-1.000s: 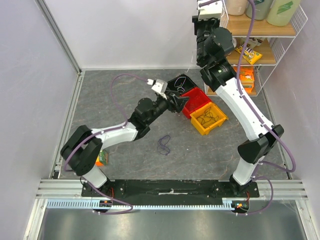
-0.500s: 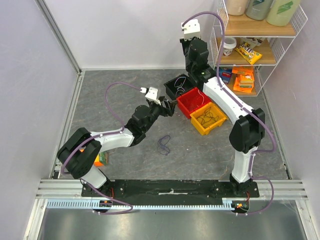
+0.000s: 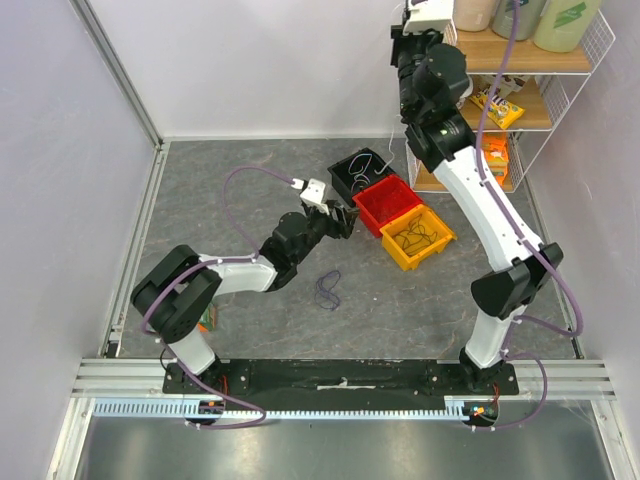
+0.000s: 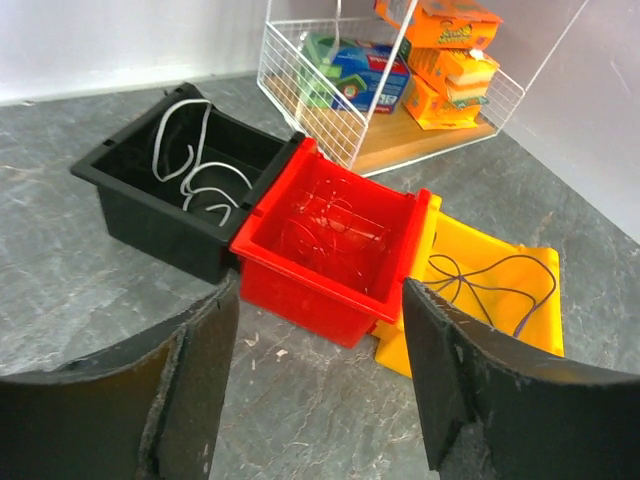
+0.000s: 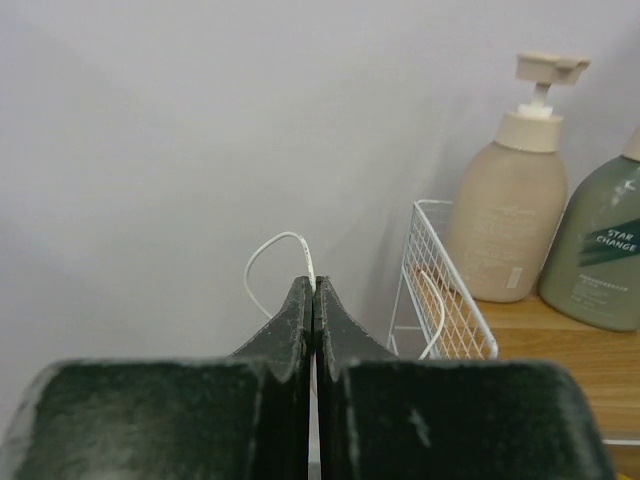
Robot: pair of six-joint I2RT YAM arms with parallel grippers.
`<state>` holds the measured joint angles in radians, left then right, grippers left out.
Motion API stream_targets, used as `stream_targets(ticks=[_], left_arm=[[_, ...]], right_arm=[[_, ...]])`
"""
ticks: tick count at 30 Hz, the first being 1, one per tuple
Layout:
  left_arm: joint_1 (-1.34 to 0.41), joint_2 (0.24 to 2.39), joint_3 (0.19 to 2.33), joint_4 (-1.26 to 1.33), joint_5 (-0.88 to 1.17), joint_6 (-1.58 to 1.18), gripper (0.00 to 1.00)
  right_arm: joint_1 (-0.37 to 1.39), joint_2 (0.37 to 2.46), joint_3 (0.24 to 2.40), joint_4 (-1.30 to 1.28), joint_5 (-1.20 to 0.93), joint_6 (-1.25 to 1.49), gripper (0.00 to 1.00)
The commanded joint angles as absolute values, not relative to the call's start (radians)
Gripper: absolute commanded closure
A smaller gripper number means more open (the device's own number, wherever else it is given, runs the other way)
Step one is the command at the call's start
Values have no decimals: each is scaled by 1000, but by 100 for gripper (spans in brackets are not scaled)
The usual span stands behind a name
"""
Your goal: Untangle the cables
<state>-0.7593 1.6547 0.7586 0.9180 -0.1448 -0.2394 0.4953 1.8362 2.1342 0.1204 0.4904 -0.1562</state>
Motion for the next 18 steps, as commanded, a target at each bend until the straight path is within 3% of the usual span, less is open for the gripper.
stream_targets(ticks=[1,5,18], left_arm=[[-758,1715,831,965,-61,-287,30],[-752,1730,833,980,-55,-327,35],[-723,1698,782,986,-101,-344,36]], right_arm=[[499,1775,2164,121,443,-132,100],[499,1799,2160,156,422,-121,100],[497,1943,2259,184,411,-107,100]])
